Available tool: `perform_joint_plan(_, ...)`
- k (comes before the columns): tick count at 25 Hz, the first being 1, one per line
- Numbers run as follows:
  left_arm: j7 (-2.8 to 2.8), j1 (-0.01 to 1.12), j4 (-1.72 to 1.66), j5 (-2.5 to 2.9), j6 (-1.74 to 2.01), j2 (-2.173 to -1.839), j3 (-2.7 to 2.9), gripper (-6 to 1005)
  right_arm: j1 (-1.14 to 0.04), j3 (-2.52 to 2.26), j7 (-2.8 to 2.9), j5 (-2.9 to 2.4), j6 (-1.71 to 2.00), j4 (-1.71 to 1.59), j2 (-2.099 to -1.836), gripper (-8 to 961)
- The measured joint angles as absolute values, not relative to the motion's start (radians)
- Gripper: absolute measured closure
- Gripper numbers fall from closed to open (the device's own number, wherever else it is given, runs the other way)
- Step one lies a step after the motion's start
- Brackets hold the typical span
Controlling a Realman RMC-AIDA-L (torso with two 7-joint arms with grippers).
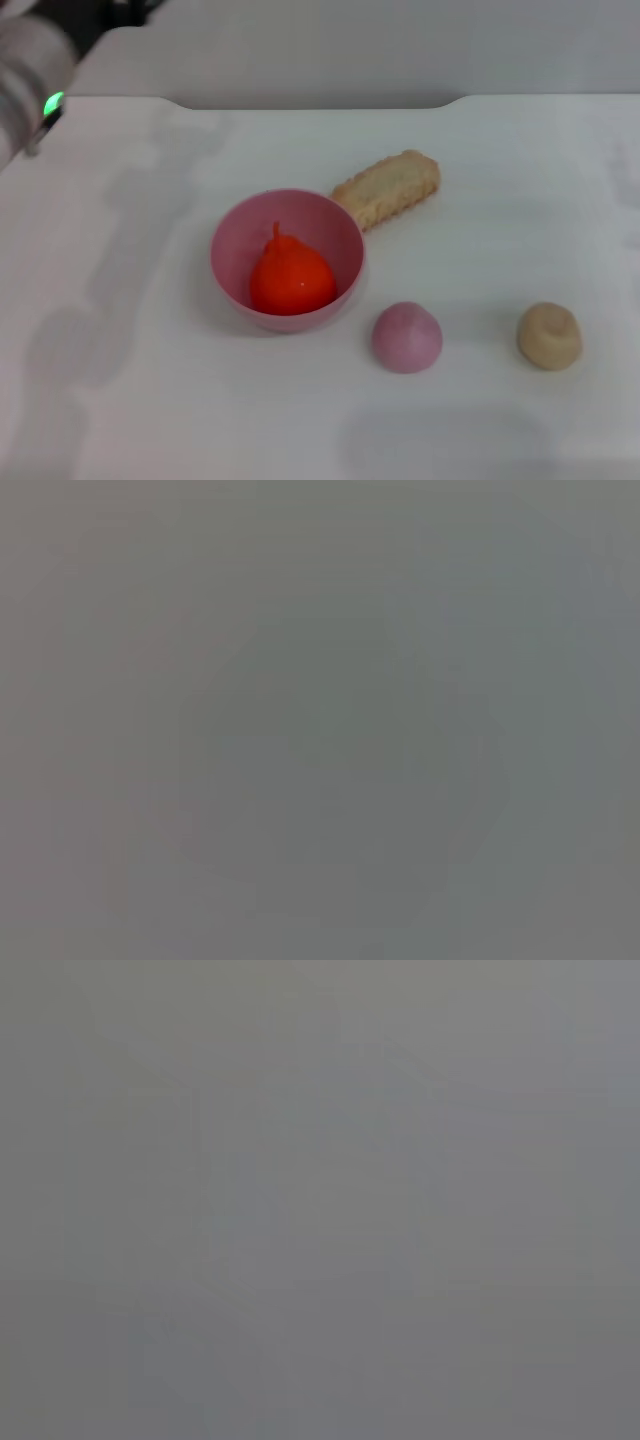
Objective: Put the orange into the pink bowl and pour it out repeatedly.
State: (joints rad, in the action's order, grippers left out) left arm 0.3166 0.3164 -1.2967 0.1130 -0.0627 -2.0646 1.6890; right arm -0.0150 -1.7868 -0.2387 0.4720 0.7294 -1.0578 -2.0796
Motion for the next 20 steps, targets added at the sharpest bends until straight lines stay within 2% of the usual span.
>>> perform_joint_plan(1,0.317,0.316,-1.297,0.113,-0.063,-2.065,1.689,197,-0.014,-1.782,-0.239,0.492,0.741,-1.041,-2.079,264)
perform_joint_plan(2,0.354,0.278,-1.182,0.099,0.182,-2.066,1.640,197,-0.012,-1.777,-0.239,0.504,0.753,-1.023,-2.078,261)
perform_joint_plan(4,0.354,0.278,-1.182,0.099,0.182,-2.066,1.640,197,-0.007,-1.767,-0.238,0.515,0.775,-0.998,-2.078,256)
perform_joint_plan(5,0.376,0.264,-1.078,0.080,0.347,-2.067,1.607,197,-0.002,-1.764,-0.233,0.517,0.783,-0.991,-2.079,254)
perform_joint_plan(6,0.364,0.282,-0.823,0.004,0.623,-2.067,1.548,197,0.002,-1.762,-0.226,0.517,0.788,-0.987,-2.079,252)
perform_joint_plan(11,0.240,0.328,-0.607,-0.093,0.749,-2.071,1.520,197,-0.005,-1.758,-0.130,0.518,0.803,-0.940,-2.079,239)
perform_joint_plan(20,0.199,0.333,-0.539,-0.168,0.854,-2.068,1.557,197,-0.028,-1.765,-0.071,0.518,0.850,-0.864,-2.075,217)
